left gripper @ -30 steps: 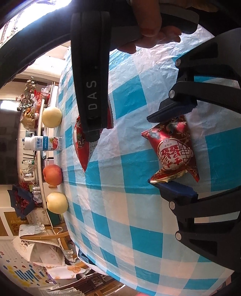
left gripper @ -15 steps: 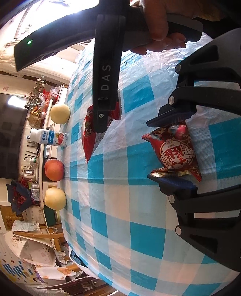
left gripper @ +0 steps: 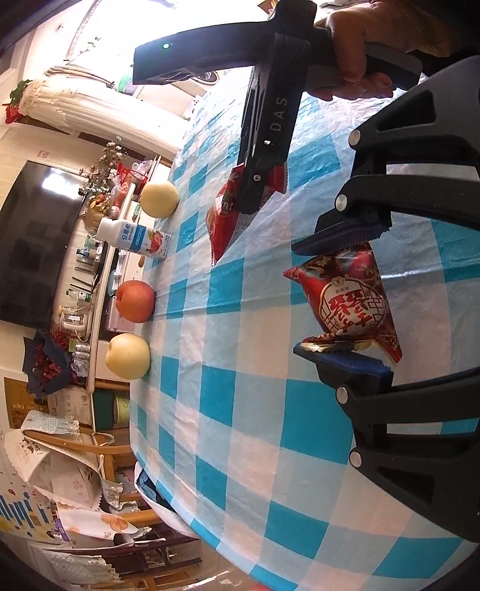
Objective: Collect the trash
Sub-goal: 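Carry the candy packet and red Tea packet to the pink bucket and release both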
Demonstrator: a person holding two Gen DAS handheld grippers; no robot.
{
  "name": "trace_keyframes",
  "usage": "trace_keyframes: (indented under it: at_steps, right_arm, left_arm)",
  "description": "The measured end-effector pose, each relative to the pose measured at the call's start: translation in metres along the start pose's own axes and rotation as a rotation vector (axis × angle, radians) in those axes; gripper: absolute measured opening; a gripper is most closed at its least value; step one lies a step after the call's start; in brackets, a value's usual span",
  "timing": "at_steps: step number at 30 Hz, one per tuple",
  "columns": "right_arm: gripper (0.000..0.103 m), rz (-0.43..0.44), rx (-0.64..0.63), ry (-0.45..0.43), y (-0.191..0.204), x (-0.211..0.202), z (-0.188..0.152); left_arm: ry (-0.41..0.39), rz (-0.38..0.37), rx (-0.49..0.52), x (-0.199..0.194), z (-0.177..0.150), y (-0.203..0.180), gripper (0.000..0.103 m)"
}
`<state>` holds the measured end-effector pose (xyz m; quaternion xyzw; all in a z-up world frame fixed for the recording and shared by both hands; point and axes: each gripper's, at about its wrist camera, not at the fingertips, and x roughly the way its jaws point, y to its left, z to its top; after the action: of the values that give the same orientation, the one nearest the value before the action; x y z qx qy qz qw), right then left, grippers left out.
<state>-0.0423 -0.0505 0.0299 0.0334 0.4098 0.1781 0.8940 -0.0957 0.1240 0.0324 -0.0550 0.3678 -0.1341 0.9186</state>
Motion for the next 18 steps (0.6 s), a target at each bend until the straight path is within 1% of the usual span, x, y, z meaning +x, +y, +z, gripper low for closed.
trace_keyframes:
  at_steps: [9,13,18]
  right_arm:
    - [0.051,0.019,0.002,0.003,0.008,-0.001,-0.004]
    - [0.051,0.046,0.026,0.003,0.013,-0.003,-0.005]
    - [0.051,0.082,0.057,-0.018,0.021,-0.010,-0.004]
  left_arm:
    - [-0.057,0.011,-0.055,-0.011,0.015,0.032,0.050]
    - [-0.082,0.016,-0.079,-0.015,0.022,0.048,0.050]
    - [-0.129,0.037,-0.120,-0.024,0.034,0.073,0.050]
